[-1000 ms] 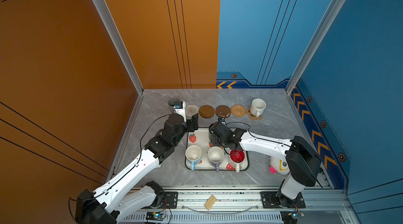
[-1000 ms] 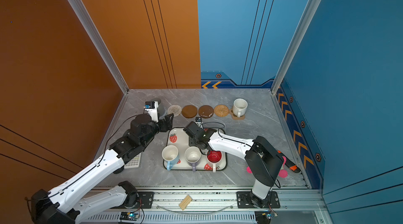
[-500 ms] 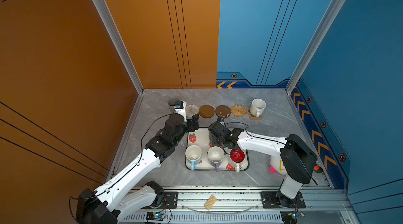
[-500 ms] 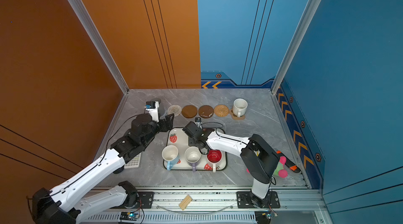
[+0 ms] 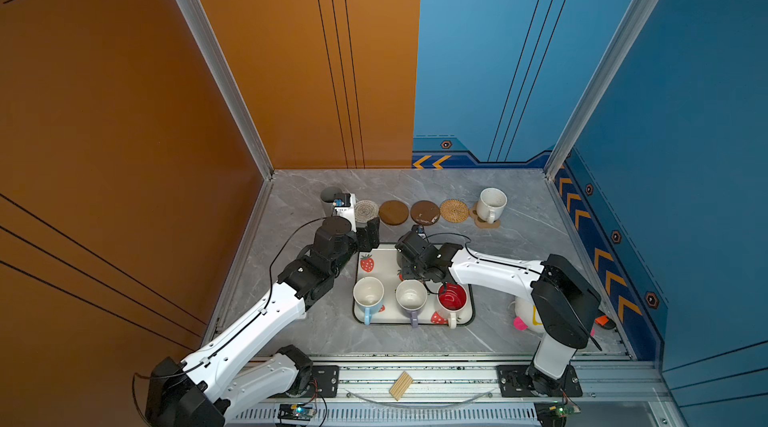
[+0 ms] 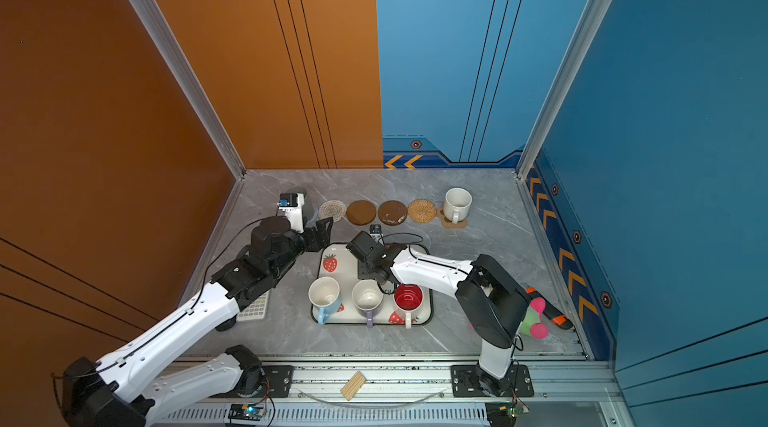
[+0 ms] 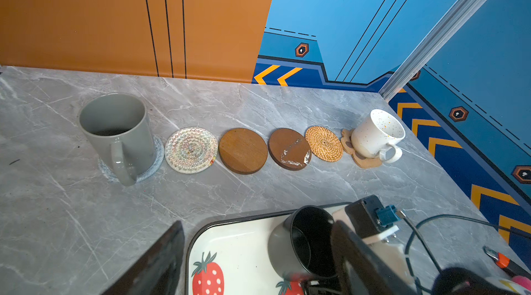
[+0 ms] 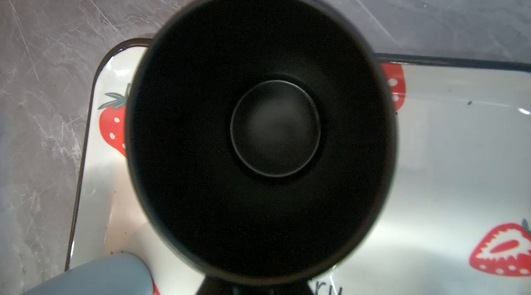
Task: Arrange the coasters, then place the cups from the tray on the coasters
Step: 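Lower the right gripper onto the black mug's rim and close, then lift the black mug with the right gripper toward the rattan coaster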
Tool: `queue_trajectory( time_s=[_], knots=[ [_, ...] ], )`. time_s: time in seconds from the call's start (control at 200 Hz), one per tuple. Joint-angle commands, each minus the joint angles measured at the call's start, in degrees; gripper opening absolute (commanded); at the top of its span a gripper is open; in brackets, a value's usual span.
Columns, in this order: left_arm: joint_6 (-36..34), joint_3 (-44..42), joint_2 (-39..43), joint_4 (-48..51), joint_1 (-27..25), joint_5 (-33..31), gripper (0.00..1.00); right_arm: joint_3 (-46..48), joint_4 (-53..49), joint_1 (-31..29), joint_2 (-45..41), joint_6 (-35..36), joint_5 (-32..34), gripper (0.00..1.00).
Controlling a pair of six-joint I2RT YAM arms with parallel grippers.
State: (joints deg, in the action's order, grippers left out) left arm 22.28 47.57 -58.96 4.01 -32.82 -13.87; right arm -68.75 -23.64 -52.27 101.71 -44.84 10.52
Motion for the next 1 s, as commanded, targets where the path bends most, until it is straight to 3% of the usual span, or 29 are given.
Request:
queue_trajectory(
  time_s=[0.0, 0.526, 0.997],
  knots=[
    [-0.2, -0.7, 0.1, -0.7, 0.7, 1.1, 0.81, -2.5, -2.3, 0.2, 0.5, 1.0, 2.2, 0.0],
    [-0.1, -1.2, 0.6, -0.7, 1.0, 1.2, 0.81, -3.2, -2.5, -1.8, -4.0, 2.2, 8.7, 0.0],
    [-0.1, -1.2, 0.3, -1.1, 1.3, 1.5, 0.81, -3.1, -0.9, -1.0, -6.3, 3.7, 8.3, 0.0]
  ],
)
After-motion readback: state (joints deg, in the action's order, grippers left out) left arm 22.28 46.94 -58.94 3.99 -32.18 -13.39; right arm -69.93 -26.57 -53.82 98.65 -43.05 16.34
